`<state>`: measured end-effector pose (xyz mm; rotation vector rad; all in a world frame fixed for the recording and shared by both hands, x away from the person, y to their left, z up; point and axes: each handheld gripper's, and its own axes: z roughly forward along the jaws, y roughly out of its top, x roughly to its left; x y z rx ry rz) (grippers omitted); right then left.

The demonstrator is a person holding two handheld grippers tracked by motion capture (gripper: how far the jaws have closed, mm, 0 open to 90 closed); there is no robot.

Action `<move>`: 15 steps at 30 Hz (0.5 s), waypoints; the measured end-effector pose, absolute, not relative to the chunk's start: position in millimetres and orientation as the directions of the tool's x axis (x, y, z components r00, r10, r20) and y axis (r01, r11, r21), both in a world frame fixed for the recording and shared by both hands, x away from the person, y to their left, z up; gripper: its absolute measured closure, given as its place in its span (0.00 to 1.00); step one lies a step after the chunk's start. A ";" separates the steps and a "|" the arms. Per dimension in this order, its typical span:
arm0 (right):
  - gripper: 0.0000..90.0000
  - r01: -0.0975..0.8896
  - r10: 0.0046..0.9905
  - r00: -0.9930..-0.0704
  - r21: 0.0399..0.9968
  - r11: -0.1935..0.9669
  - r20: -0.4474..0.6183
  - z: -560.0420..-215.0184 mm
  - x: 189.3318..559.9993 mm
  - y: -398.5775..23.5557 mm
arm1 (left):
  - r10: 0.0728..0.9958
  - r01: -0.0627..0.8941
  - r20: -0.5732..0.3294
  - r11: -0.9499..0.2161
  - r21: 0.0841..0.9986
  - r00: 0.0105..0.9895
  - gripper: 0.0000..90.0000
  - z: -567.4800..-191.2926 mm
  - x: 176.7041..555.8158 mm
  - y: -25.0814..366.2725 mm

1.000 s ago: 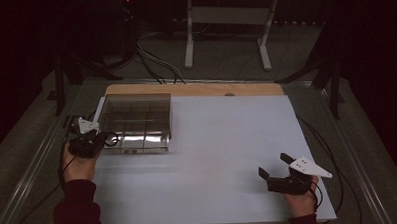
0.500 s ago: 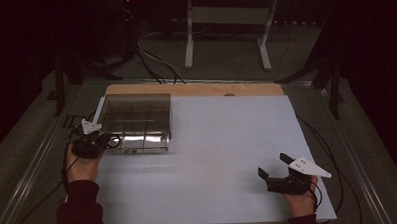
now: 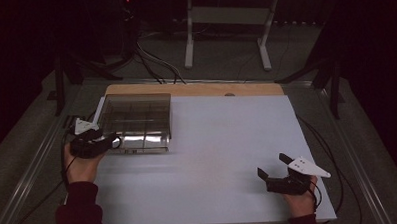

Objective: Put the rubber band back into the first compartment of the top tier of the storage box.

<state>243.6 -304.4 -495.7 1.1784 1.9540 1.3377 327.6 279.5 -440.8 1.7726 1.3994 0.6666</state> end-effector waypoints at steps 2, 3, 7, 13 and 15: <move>0.01 0.379 0.859 -0.507 0.914 0.146 0.073 -495.9 243.8 -304.4 | 0.965 0.553 -0.054 -0.102 0.827 0.258 0.41 -438.5 326.3 279.5; 0.01 0.379 0.859 -0.506 0.914 0.146 0.073 -495.9 243.7 -304.2 | 0.965 0.548 -0.052 -0.100 0.830 0.256 0.37 -436.7 325.4 279.7; 0.01 0.379 0.859 -0.508 0.913 0.149 0.071 -495.9 243.8 -304.0 | 0.967 0.524 -0.057 -0.086 0.847 0.250 0.26 -431.2 322.5 279.3; 0.01 0.379 0.859 -0.507 0.914 0.147 0.072 -495.8 243.7 -304.4 | 0.966 0.495 -0.055 -0.081 0.865 0.254 0.02 -426.8 319.5 276.6; 0.01 0.378 0.859 -0.507 0.914 0.147 0.072 -495.7 243.6 -304.4 | 0.964 0.482 -0.053 -0.082 0.872 0.260 0.00 -425.2 317.5 275.0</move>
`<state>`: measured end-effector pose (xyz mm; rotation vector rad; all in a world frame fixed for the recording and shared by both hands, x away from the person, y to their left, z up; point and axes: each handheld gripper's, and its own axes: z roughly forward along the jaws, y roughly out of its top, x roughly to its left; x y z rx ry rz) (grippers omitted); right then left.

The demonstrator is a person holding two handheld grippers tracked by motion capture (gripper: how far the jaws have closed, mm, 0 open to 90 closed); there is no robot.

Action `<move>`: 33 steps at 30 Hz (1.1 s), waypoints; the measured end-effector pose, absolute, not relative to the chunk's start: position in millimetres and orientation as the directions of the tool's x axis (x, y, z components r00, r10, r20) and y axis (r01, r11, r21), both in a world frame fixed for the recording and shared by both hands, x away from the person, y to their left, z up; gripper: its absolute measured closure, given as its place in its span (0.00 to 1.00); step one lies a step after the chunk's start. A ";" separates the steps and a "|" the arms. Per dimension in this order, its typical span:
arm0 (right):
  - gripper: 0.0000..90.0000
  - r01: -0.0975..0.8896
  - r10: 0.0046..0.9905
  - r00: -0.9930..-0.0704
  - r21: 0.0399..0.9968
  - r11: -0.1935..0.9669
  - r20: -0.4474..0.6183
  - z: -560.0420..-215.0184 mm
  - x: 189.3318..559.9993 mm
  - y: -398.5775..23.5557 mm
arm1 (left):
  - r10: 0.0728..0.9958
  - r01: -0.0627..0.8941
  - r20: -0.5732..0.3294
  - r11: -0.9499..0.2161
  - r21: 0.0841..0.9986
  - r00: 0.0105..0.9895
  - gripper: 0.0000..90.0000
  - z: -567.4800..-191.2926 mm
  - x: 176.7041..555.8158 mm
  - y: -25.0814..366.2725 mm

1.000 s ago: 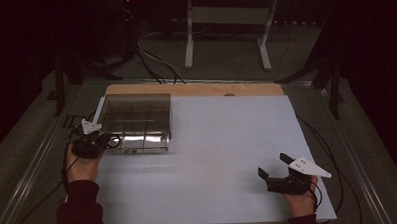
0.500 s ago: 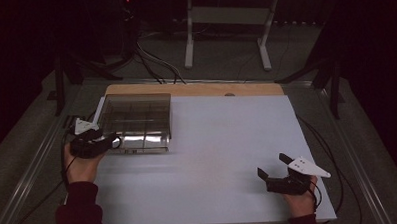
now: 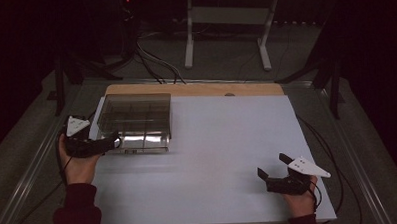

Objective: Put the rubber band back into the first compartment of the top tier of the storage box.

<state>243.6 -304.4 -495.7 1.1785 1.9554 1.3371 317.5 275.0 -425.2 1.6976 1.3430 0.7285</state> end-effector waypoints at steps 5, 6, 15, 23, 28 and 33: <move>0.01 0.378 0.859 -0.507 0.914 0.147 0.071 -495.7 243.5 -304.3 | 0.960 0.466 -0.050 -0.088 0.881 0.276 0.00 -422.4 315.4 270.6; 0.01 0.377 0.859 -0.507 0.914 0.148 0.071 -495.6 243.5 -304.3 | 0.959 0.461 -0.048 -0.090 0.883 0.279 0.00 -422.0 314.9 269.7; 0.01 0.378 0.858 -0.508 0.914 0.148 0.071 -495.6 243.5 -304.2 | 0.946 0.438 -0.034 -0.116 0.891 0.321 0.01 -420.7 309.8 258.3; 0.01 0.379 0.857 -0.510 0.913 0.149 0.071 -495.7 243.6 -304.3 | 0.934 0.422 -0.030 -0.132 0.897 0.357 0.01 -421.9 302.0 251.8; 0.01 0.379 0.857 -0.511 0.913 0.150 0.072 -495.8 243.5 -304.0 | 0.926 0.414 -0.028 -0.142 0.899 0.377 0.01 -424.3 297.6 248.2; 0.01 0.377 0.856 -0.512 0.913 0.152 0.069 -495.9 243.8 -303.7 | 0.917 0.414 -0.021 -0.159 0.896 0.397 0.01 -428.3 295.1 244.0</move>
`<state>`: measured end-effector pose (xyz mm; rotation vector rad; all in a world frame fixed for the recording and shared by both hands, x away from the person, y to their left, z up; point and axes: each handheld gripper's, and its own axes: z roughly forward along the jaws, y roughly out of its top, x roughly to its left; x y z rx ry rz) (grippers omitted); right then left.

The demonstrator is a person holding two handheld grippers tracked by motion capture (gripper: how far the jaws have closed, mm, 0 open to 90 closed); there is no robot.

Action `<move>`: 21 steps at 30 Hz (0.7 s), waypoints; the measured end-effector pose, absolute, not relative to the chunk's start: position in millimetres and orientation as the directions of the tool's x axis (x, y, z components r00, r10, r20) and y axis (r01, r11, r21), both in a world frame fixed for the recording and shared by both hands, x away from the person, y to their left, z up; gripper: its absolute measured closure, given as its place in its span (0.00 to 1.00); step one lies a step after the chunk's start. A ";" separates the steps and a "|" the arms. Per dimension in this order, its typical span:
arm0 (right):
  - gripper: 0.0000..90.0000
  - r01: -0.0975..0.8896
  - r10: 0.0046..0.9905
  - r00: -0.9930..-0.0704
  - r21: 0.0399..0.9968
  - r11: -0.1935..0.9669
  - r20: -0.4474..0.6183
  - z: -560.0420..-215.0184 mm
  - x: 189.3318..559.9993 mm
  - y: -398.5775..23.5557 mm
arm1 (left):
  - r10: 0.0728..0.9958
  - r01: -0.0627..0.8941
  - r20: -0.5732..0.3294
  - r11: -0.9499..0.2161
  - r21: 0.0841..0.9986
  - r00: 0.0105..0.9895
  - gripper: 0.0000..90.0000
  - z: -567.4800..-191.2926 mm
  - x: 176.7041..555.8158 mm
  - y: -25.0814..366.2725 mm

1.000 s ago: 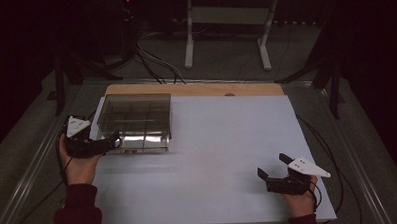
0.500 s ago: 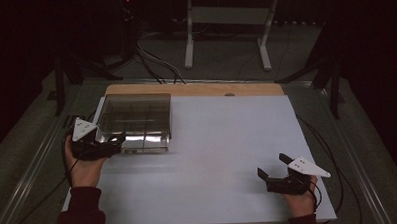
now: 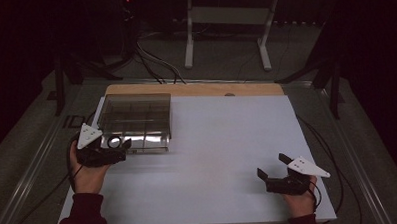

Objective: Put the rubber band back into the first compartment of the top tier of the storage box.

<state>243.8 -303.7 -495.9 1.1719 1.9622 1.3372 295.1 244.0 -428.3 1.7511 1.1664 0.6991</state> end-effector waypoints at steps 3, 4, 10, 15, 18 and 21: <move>0.01 0.377 0.855 -0.514 0.914 0.153 0.069 -496.0 243.8 -303.5 | 0.913 0.414 -0.018 -0.167 0.895 0.408 0.01 -430.8 293.1 241.2; 0.01 0.377 0.855 -0.514 0.913 0.153 0.069 -496.0 243.8 -303.5 | 0.911 0.412 -0.019 -0.168 0.896 0.412 0.00 -431.5 292.3 240.1; 0.01 0.377 0.854 -0.515 0.913 0.153 0.069 -496.0 243.8 -303.5 | 0.902 0.406 -0.012 -0.183 0.895 0.431 0.01 -435.8 288.0 234.2; 0.01 0.377 0.854 -0.515 0.913 0.153 0.069 -496.0 243.8 -303.4 | 0.899 0.400 0.003 -0.198 0.895 0.439 0.01 -440.5 284.3 230.4; 0.01 0.377 0.854 -0.516 0.913 0.153 0.070 -496.0 243.8 -303.3 | 0.895 0.401 0.007 -0.207 0.893 0.446 0.01 -443.0 282.4 228.4; 0.01 0.377 0.854 -0.516 0.913 0.153 0.070 -496.0 243.8 -303.3 | 0.892 0.397 0.009 -0.210 0.894 0.453 0.01 -444.8 280.5 226.4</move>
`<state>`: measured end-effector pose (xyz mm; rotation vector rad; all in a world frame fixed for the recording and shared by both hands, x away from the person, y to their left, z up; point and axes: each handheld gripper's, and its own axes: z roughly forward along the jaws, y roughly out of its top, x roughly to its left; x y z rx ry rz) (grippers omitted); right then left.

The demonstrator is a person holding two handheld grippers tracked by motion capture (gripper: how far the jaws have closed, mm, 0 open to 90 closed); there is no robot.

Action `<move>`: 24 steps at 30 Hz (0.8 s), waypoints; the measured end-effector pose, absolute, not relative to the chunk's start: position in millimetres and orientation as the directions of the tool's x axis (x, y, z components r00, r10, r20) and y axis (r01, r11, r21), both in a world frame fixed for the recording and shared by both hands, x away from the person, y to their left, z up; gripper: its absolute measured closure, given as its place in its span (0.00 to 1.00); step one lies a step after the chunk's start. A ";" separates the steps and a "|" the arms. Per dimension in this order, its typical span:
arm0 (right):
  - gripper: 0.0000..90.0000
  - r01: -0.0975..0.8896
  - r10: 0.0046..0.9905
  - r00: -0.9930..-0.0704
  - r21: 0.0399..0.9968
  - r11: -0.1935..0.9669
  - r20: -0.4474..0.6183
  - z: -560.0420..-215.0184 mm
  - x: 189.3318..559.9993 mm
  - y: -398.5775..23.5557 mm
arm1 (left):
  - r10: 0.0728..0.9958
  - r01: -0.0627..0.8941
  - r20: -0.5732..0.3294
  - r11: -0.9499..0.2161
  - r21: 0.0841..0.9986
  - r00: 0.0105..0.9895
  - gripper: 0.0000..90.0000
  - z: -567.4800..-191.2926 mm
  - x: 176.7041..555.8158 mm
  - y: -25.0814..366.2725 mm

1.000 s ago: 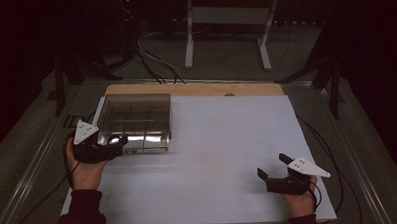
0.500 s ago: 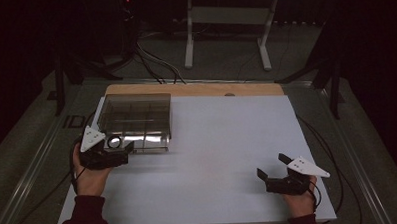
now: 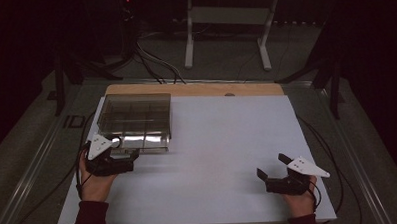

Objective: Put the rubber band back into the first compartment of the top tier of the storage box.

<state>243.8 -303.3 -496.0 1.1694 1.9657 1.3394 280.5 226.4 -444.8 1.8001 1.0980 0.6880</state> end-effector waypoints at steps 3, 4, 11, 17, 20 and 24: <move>0.01 0.378 0.854 -0.516 0.913 0.153 0.070 -496.0 243.7 -303.1 | 0.887 0.392 0.009 -0.213 0.895 0.461 0.01 -446.0 278.3 224.3; 0.01 0.377 0.854 -0.516 0.913 0.153 0.070 -496.0 243.7 -303.1 | 0.886 0.392 0.010 -0.214 0.895 0.463 0.01 -446.4 277.6 223.5; 0.01 0.376 0.853 -0.517 0.914 0.154 0.069 -495.9 243.6 -303.4 | 0.879 0.389 0.016 -0.226 0.893 0.476 0.01 -450.8 273.4 218.2; 0.01 0.375 0.853 -0.518 0.914 0.154 0.069 -495.9 243.5 -303.3 | 0.875 0.384 0.017 -0.230 0.894 0.484 0.01 -453.5 270.5 215.6; 0.01 0.375 0.853 -0.517 0.914 0.153 0.069 -495.9 243.6 -303.2 | 0.872 0.382 0.016 -0.230 0.895 0.489 0.01 -456.2 268.0 213.4; 0.01 0.375 0.853 -0.518 0.915 0.153 0.070 -495.8 243.5 -303.2 | 0.869 0.380 0.013 -0.230 0.896 0.494 0.01 -458.8 265.6 211.8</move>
